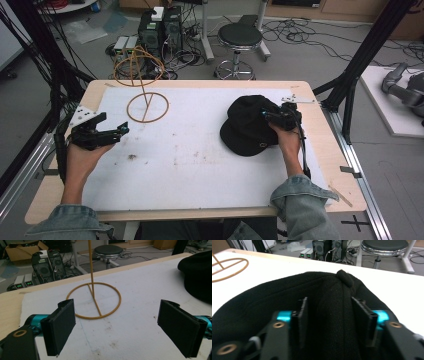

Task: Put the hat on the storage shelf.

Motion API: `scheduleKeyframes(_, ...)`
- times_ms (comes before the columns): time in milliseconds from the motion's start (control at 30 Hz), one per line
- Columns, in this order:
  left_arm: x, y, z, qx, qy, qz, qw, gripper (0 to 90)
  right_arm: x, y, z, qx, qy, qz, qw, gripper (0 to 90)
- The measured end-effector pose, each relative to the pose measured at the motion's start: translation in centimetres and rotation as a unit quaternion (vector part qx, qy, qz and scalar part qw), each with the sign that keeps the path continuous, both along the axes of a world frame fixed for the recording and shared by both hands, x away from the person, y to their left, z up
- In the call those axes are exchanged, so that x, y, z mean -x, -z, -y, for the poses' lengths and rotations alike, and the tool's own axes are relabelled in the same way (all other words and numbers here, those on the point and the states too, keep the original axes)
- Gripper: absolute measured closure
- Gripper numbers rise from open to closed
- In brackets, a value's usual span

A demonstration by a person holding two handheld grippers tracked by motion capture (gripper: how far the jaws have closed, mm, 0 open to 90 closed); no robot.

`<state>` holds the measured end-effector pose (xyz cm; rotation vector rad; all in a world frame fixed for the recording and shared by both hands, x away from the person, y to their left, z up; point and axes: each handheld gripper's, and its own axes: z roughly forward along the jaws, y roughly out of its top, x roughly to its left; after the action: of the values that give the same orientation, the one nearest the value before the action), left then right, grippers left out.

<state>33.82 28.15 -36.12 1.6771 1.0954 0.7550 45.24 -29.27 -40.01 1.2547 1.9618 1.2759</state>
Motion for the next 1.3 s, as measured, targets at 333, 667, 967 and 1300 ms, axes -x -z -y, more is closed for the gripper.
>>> scheduleKeyframes(333,0.1,-0.1,0.0,0.001,0.0,0.003,1.0,15.2,0.7,-0.8,-0.3,0.017,-0.002,0.015,0.9997,81.4)
scheduleKeyframes(667,0.2,-0.5,-0.4,0.005,-0.006,0.009,0.9999,15.2,2.1,-2.8,-0.8,0.002,0.008,0.047,0.9988,83.7)
scheduleKeyframes(967,0.3,-0.7,-0.6,0.007,-0.003,0.011,0.9999,15.2,3.2,-6.1,-3.0,0.017,-0.018,0.087,0.9959,84.0)
scheduleKeyframes(1300,0.4,-0.8,-0.9,0.012,-0.008,0.014,0.9998,15.2,3.6,-9.1,-4.6,-0.007,-0.018,0.118,0.9928,84.1)
